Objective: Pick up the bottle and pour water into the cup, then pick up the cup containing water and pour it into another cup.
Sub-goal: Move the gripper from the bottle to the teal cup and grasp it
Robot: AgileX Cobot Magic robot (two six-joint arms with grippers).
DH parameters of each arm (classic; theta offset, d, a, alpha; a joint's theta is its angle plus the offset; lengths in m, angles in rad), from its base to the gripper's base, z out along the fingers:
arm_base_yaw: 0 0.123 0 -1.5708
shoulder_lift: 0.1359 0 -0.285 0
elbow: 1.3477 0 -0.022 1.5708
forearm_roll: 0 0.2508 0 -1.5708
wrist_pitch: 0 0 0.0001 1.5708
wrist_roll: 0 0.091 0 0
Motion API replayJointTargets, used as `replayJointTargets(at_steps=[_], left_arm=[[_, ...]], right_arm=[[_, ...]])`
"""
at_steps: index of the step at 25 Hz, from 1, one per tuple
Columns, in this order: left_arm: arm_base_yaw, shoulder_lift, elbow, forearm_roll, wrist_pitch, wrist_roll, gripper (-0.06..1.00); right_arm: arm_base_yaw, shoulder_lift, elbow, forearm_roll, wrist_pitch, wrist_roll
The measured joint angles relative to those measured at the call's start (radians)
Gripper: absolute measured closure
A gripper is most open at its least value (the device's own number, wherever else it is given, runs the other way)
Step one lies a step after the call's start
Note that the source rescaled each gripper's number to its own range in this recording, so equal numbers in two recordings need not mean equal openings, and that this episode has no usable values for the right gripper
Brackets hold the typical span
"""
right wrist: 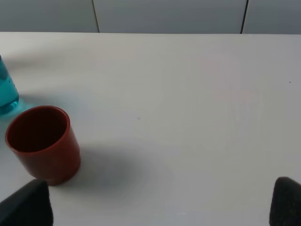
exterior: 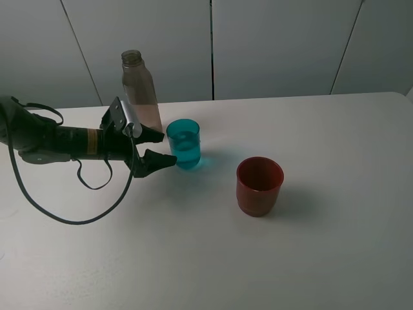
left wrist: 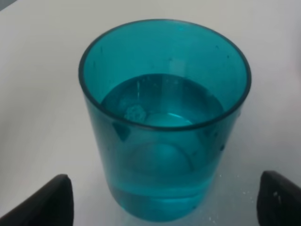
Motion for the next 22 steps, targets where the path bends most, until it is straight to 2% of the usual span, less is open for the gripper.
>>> replayJointTargets(at_steps=[22], left_arm=[[-0.051, 0.063, -0.038, -0.084, -0.014, 0.057, -0.05]], right_arm=[[0.0, 0.0, 0.0, 0.0, 0.0, 0.0]])
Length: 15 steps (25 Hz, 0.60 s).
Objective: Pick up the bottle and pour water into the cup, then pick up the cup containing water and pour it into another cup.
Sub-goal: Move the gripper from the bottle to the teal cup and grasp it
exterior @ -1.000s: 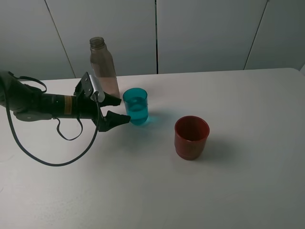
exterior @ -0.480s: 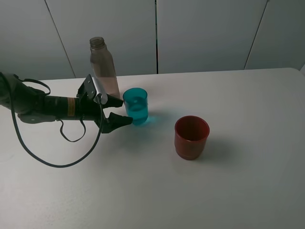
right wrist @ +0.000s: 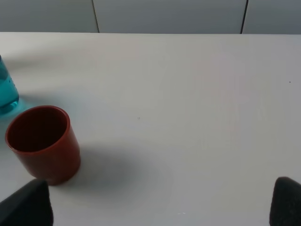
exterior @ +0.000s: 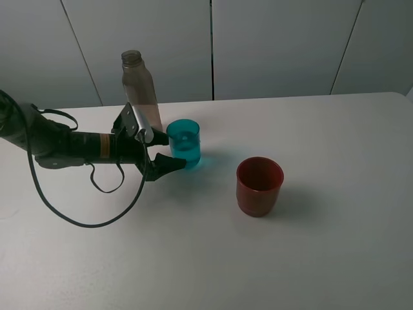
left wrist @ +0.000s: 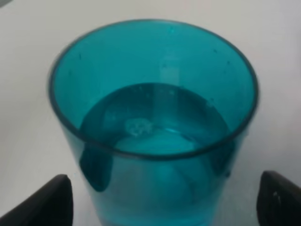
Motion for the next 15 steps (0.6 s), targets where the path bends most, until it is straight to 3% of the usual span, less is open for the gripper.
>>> replayJointTargets(at_steps=[15], left_arm=[[-0.038, 0.047, -0.061, -0.057, 0.002, 0.014, -0.05]], right_arm=[[0.0, 0.0, 0.0, 0.0, 0.0, 0.0]])
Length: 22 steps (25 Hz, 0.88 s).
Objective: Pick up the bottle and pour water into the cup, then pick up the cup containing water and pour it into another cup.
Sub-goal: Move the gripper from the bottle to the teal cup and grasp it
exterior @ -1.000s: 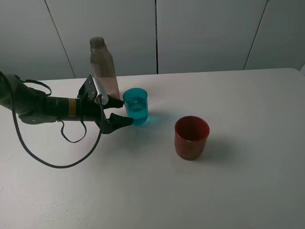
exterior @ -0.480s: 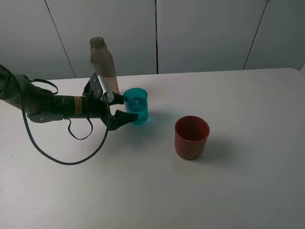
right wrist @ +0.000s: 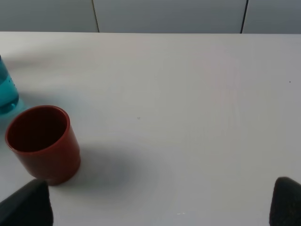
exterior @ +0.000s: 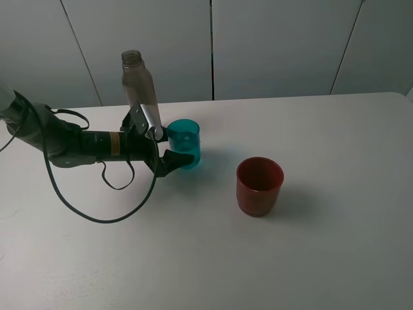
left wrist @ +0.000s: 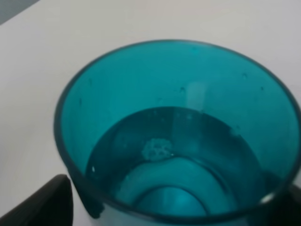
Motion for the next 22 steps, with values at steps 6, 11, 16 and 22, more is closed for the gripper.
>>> replayJointTargets(at_steps=[6, 11, 16, 22], left_arm=[[-0.011, 0.0, -0.015, -0.023, -0.002, 0.008, -0.05], [-0.011, 0.002, -0.015, -0.037, -0.002, 0.012, -0.05], [-0.011, 0.002, -0.015, -0.044, -0.002, 0.034, -0.05], [-0.015, 0.015, -0.02, -0.071, -0.011, 0.044, -0.05]], right_arm=[[0.0, 0.0, 0.0, 0.0, 0.0, 0.0], [0.0, 0.0, 0.0, 0.0, 0.0, 0.0], [0.0, 0.0, 0.0, 0.0, 0.0, 0.0], [0.0, 0.0, 0.0, 0.0, 0.0, 0.0]])
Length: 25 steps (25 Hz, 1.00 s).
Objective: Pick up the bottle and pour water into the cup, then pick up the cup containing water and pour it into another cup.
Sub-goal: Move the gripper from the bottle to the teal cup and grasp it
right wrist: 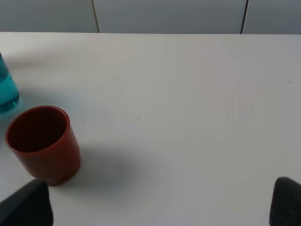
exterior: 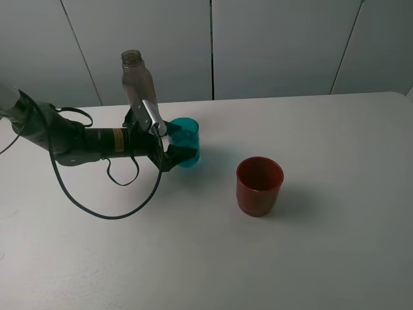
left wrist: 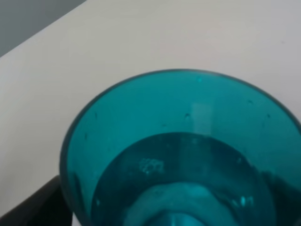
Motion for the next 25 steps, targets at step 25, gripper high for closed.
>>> replayJointTargets(at_steps=[25], left_arm=[[-0.036, 0.04, -0.028, -0.1, -0.028, 0.046, -0.05]], right_arm=[[0.0, 0.0, 0.0, 0.0, 0.0, 0.0]])
